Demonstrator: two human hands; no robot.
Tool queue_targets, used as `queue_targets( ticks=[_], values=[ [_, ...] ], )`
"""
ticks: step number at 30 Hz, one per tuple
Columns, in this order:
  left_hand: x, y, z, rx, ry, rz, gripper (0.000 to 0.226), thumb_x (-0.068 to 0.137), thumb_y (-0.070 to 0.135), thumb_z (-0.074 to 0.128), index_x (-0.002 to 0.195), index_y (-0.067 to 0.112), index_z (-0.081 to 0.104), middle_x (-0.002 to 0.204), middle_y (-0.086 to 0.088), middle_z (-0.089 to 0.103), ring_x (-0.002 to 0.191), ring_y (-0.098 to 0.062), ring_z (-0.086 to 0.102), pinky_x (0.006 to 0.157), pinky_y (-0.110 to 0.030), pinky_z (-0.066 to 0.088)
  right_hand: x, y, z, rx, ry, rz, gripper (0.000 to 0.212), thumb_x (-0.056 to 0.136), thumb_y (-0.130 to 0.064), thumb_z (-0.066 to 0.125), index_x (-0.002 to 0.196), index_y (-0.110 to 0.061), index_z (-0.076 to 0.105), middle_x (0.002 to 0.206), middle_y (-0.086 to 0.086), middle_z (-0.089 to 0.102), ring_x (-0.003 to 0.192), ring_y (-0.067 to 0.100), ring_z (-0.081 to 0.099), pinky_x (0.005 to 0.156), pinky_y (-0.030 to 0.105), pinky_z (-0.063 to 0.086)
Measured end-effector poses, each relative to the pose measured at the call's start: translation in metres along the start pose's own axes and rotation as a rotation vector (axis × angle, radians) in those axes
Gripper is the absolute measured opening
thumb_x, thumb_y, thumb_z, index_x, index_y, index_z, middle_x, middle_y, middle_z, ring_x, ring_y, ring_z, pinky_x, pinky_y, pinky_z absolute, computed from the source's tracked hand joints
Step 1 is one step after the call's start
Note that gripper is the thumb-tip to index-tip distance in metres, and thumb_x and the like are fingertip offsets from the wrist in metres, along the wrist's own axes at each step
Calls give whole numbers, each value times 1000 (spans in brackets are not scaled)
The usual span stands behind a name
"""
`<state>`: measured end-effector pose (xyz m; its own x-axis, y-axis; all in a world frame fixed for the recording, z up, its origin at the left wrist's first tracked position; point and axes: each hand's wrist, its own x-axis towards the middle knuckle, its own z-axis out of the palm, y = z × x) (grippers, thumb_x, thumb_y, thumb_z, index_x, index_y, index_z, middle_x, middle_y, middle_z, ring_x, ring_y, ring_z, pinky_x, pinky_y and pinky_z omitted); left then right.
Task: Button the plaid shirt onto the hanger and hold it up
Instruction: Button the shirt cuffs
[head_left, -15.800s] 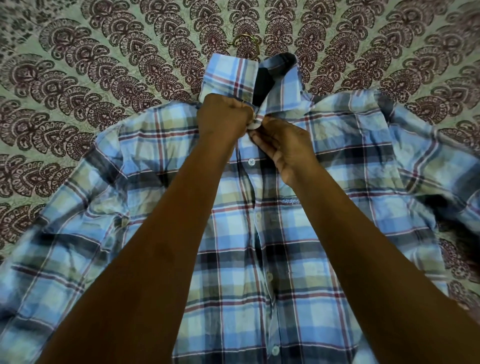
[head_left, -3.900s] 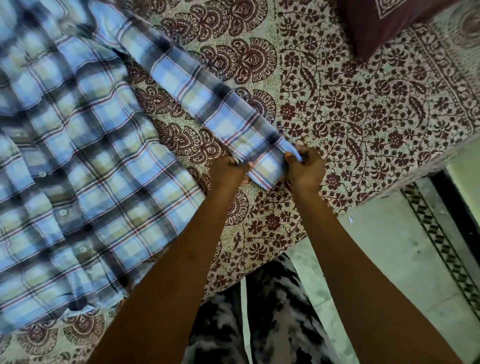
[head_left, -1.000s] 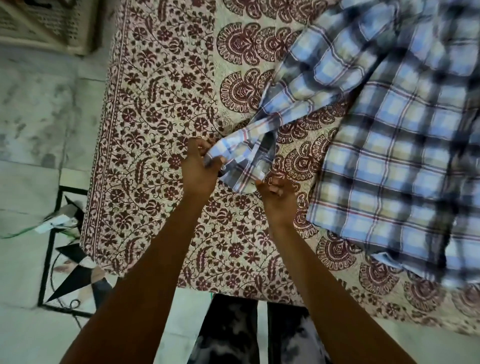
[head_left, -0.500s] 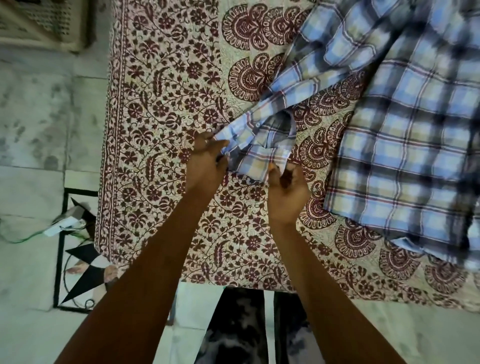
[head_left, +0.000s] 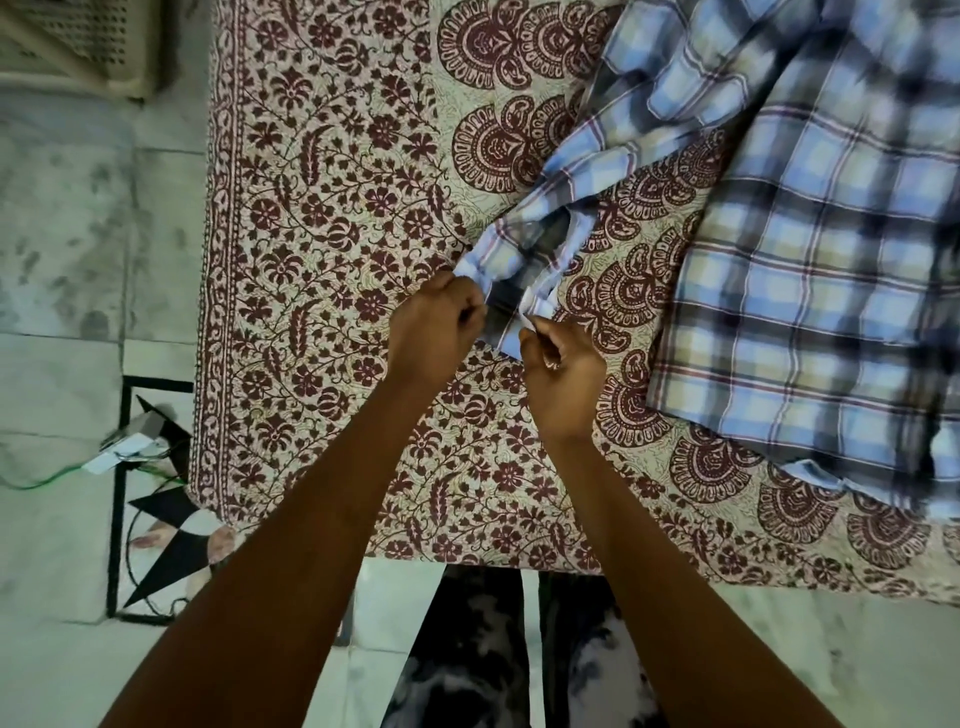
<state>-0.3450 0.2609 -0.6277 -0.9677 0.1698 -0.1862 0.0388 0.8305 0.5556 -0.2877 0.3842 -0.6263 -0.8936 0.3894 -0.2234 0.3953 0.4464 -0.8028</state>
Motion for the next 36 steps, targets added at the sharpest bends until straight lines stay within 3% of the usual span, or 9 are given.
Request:
queue_targets(
  ticks=[5, 7, 10, 12, 16, 23, 29, 34, 36],
  values=[
    [-11, 14, 4, -111, 59, 46, 25, 85, 29, 53, 90, 9, 67, 82, -8, 72, 65, -20, 66, 62, -28, 54, 7, -15, 3, 366, -89, 286, 19, 83, 1, 62, 101, -1, 67, 82, 5, 68, 63, 2, 60, 64, 20, 53],
    [-13, 15, 6, -172, 82, 42, 31, 84, 32, 49, 90, 8, 68, 82, -9, 72, 65, -20, 67, 61, -31, 57, 11, -20, 1, 465, -122, 392, 17, 83, 0, 62, 99, 1, 67, 78, 2, 66, 67, 10, 62, 70, 31, 56],
    [-14, 16, 7, -236, 114, 49, 30, 84, 30, 50, 90, 7, 67, 82, -10, 72, 66, -20, 68, 60, -35, 59, 17, -24, -4, 521, -132, 437, 17, 83, 4, 60, 98, 10, 65, 72, 3, 65, 59, 4, 61, 65, 21, 55],
    [-14, 18, 7, -248, 124, 59, 31, 85, 30, 49, 89, 5, 66, 83, -11, 72, 67, -21, 68, 60, -38, 59, 19, -24, -6, 498, -147, 435, 15, 83, 4, 60, 95, 10, 66, 69, 2, 64, 51, 0, 59, 56, 14, 52],
    [-13, 22, 6, -211, 139, 94, 29, 86, 28, 48, 88, 4, 65, 82, -12, 70, 68, -24, 66, 57, -40, 57, 19, -21, -9, 432, -117, 398, 12, 82, -1, 63, 91, 4, 69, 70, 4, 65, 60, 13, 59, 64, 29, 53],
    [-18, 28, 7, -157, 148, 165, 24, 85, 24, 52, 85, 4, 64, 78, -12, 69, 66, -26, 64, 54, -41, 54, 15, -18, -11, 215, -2, 187, 5, 79, -2, 66, 84, -2, 69, 71, 0, 65, 55, -2, 55, 62, 25, 52],
    [-17, 28, 8, -191, 169, 99, 28, 86, 27, 48, 89, 4, 65, 84, -12, 70, 71, -25, 66, 58, -39, 56, 16, -21, -15, 287, -111, 176, 9, 82, -1, 65, 89, 2, 69, 79, 10, 69, 65, 15, 64, 67, 29, 58],
    [-16, 27, 9, -212, 178, 69, 32, 86, 29, 45, 89, 5, 65, 84, -12, 70, 72, -26, 66, 60, -42, 56, 19, -20, -20, 226, -225, 117, 13, 83, -2, 64, 94, 1, 69, 82, 6, 70, 61, -1, 63, 64, 14, 54],
    [-16, 27, 10, -215, 178, 46, 32, 85, 29, 45, 88, 6, 65, 83, -12, 70, 71, -26, 65, 60, -42, 55, 20, -19, -19, 212, -242, 105, 13, 83, -1, 62, 93, 2, 69, 84, 9, 71, 65, 6, 66, 67, 17, 55]
  ],
)
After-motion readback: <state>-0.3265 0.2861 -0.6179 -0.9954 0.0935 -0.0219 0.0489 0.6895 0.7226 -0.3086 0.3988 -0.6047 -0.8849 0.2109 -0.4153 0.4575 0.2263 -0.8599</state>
